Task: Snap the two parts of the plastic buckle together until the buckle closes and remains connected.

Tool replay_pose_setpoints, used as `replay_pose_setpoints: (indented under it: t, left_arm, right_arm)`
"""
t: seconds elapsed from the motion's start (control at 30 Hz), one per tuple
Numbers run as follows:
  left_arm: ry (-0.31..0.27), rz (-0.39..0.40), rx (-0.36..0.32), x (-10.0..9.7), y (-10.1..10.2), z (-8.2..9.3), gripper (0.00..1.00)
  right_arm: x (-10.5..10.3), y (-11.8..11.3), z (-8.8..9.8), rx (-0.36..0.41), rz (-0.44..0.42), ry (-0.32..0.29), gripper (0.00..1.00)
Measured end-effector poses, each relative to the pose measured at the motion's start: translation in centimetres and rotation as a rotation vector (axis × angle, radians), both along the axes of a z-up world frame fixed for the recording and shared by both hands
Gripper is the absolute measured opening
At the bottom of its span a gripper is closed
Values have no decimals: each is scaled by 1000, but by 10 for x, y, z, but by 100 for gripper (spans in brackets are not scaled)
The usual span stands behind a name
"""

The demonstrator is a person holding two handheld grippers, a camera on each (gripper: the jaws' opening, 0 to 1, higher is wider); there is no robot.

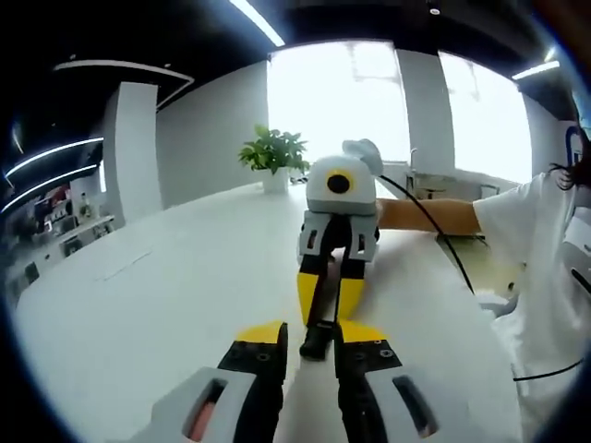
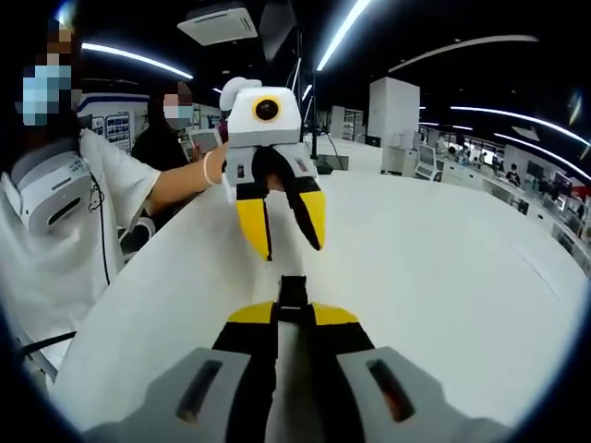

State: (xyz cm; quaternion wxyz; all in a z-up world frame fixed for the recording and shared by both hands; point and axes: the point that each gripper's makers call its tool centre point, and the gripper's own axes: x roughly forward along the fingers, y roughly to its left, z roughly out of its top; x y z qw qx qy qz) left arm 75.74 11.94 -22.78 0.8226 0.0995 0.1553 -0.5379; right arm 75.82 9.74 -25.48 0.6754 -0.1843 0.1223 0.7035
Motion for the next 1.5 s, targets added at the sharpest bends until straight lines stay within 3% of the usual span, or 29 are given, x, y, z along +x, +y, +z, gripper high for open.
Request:
replay_pose_setpoints:
  t: [0.37, 0.53, 0.7, 0.87, 1.2, 1.5]
  left_arm:
    - [47, 143, -85, -3, 22, 2, 22]
    - [31, 194, -114, -14, 35, 5, 22]
    - [-10, 224, -89, -21, 43, 6, 22]
    - [-22, 221, -102, -28, 41, 7, 22]
    - [-25, 221, -102, -29, 40, 6, 22]
    - [-24, 223, -124, -30, 43, 7, 22]
  right_arm:
    - [9, 3, -1, -15, 1, -3, 12]
    - [20, 7, -2, -15, -5, -4, 12]
    - [33, 11, -2, -14, -11, 6, 12]
    - [50, 12, -3, -6, -15, 23, 12]
    - [89, 6, -2, -30, -37, 1, 12]
    - [114, 11, -3, -24, -21, -58, 12]
